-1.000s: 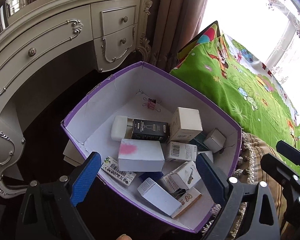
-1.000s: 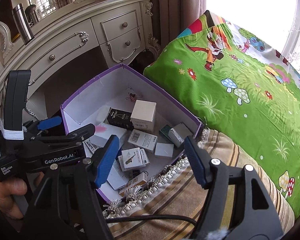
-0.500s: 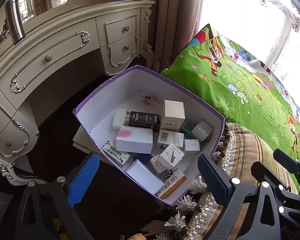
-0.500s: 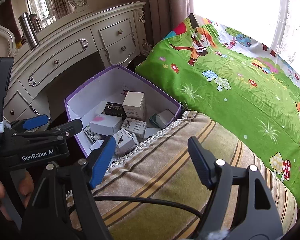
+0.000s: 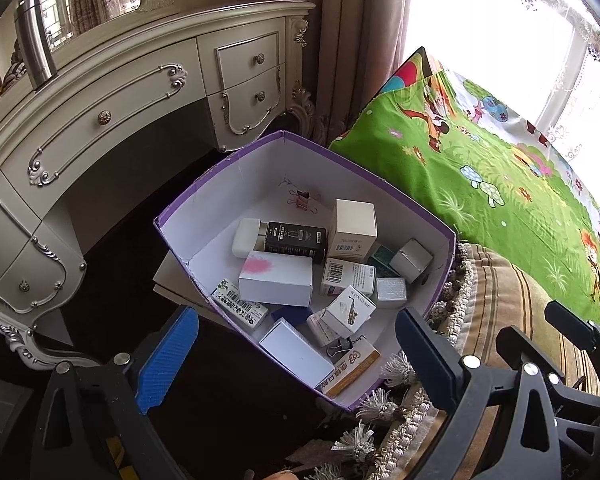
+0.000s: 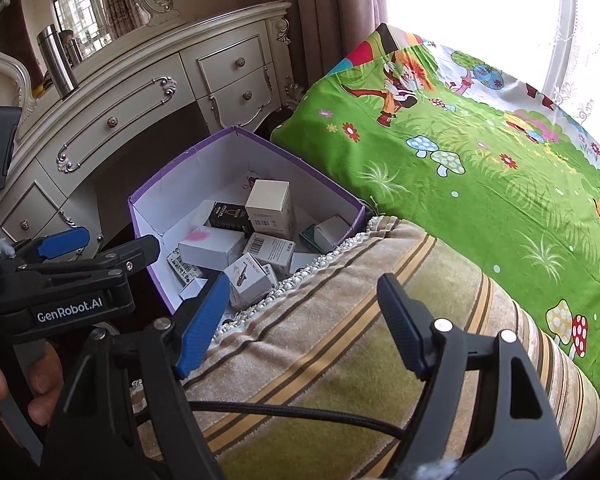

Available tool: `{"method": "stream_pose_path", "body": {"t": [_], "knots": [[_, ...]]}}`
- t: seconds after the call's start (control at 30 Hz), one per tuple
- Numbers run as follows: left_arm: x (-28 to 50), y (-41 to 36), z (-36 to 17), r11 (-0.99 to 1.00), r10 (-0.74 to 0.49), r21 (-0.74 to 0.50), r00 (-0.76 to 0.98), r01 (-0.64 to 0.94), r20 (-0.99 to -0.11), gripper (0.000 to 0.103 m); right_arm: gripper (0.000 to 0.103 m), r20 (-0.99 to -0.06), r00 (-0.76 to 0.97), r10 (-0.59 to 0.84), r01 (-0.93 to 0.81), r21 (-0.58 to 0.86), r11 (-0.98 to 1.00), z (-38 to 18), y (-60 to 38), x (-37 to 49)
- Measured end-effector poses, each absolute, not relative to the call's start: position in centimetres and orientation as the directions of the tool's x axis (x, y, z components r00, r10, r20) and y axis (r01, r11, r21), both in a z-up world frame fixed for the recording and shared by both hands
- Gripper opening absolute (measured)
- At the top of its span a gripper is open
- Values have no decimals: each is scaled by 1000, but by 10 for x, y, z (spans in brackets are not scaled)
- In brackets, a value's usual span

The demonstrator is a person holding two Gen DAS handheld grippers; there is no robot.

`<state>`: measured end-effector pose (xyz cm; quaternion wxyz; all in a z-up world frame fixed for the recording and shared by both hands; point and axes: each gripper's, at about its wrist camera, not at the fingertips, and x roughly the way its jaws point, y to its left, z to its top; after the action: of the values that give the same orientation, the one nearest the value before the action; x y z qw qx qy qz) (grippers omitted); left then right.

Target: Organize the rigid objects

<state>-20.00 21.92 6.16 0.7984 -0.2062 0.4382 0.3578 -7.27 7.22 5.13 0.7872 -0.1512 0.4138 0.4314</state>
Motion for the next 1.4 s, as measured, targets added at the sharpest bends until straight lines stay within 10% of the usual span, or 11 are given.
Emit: {"method": "stream_pose_path", "body": {"t": [1.4], "knots": [[-201, 218, 59, 655, 397, -6, 351, -755, -848, 100, 79, -790, 275, 549, -806, 122, 579, 45, 73, -72]]}}
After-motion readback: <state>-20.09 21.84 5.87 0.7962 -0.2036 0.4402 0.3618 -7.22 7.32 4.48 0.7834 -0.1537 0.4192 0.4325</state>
